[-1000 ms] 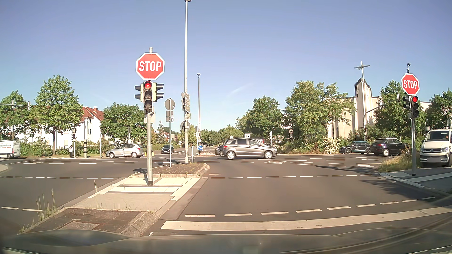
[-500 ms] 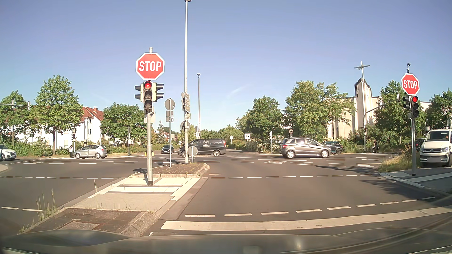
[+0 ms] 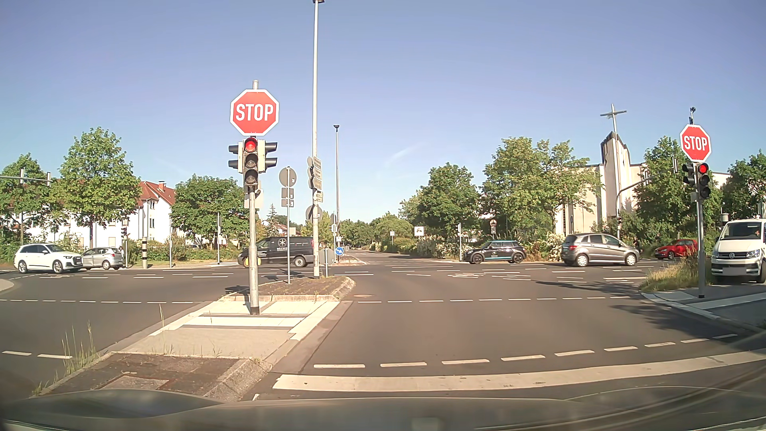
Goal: Follow the waypoints while adhering to traffic rules and regulations
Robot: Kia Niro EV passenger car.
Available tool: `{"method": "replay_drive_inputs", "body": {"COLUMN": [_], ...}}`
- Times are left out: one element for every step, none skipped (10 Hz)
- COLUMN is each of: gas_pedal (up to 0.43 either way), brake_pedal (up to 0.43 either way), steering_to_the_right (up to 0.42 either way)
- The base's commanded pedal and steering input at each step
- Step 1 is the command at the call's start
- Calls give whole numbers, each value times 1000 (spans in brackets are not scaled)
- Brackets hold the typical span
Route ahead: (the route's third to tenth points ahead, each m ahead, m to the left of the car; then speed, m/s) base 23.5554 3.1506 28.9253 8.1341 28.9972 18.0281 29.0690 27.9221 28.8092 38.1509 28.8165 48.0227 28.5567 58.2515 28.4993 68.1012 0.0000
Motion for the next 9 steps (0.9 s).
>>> {"method": "replay_drive_inputs", "body": {"gas_pedal": [0, 0, 0, 0, 0, 0, 0, 0, 0], "brake_pedal": [305, 305, 305, 305, 305, 305, 305, 305, 305], "steering_to_the_right": [19, 20, 19, 19, 19, 19, 19, 19, 19]}}
